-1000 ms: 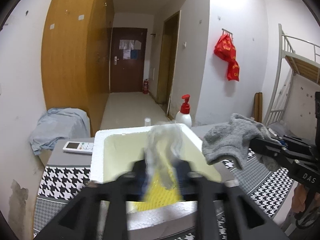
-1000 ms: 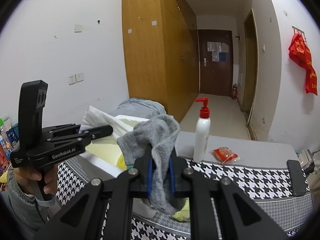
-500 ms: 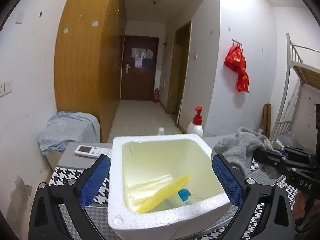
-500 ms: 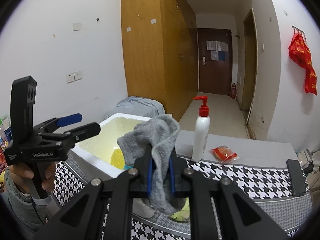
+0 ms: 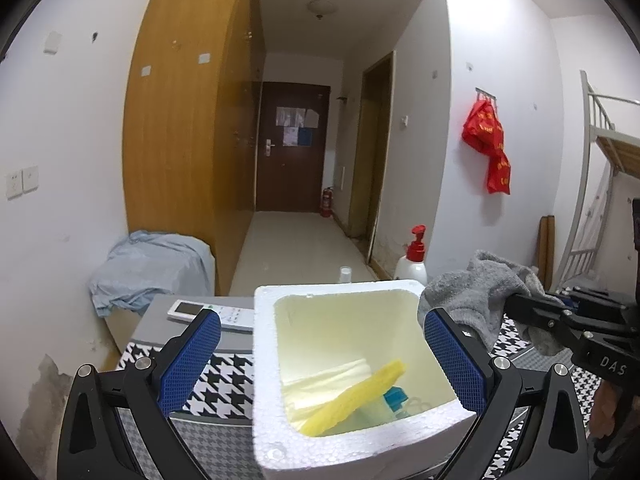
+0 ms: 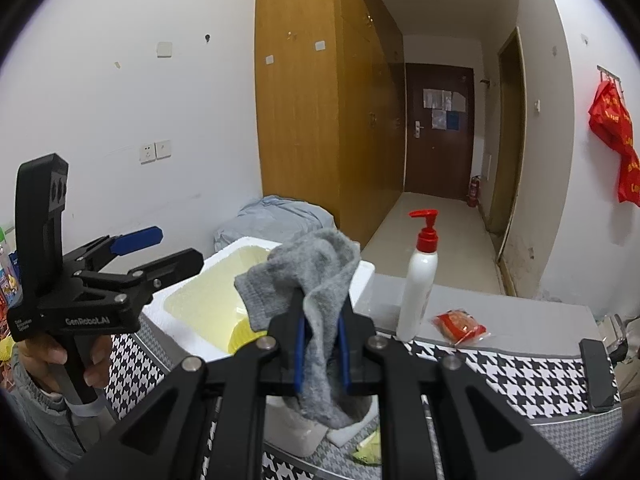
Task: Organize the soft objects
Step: 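Lower the tissue into the foam box and open the left tool, then lower the grey sock into the foam box and open the right tool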
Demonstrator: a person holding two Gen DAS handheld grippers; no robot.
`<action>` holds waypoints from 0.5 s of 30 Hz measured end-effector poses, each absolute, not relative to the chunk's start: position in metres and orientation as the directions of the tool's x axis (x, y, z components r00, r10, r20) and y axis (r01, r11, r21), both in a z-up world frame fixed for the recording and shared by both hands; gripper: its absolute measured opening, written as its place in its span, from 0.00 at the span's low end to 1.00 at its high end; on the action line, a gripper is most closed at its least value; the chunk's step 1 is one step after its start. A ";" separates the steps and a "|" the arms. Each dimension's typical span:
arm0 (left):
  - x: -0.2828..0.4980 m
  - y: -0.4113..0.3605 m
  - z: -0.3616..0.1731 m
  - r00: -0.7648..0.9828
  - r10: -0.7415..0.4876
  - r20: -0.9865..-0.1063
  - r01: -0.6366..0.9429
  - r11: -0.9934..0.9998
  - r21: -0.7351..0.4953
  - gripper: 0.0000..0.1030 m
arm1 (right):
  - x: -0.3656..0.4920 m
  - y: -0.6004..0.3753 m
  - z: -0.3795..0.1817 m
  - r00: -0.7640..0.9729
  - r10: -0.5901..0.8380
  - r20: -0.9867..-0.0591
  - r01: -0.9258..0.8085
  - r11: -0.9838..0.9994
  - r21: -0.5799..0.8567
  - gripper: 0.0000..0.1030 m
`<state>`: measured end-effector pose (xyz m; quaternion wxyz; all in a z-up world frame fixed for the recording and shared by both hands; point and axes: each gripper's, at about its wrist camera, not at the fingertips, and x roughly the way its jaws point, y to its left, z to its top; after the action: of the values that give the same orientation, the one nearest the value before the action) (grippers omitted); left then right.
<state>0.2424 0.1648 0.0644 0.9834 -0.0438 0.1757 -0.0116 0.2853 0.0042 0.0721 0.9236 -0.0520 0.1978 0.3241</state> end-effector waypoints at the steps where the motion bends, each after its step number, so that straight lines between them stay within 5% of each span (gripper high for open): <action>1: 0.241 0.167 0.065 0.939 -0.039 -0.341 0.007 0.995 -0.096 0.99 | 0.286 0.005 0.071 0.710 0.579 -0.402 -0.620 0.784 0.033 0.17; 15: 0.225 0.188 0.069 0.951 0.022 -0.310 -0.049 0.996 -0.079 0.99 | 0.292 0.030 0.071 0.669 0.627 -0.399 -0.674 0.738 0.031 0.17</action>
<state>0.2253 0.1882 0.0688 0.9866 -0.0431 0.1562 0.0181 0.2925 0.0301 0.0711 0.9116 -0.0593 0.1954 0.3568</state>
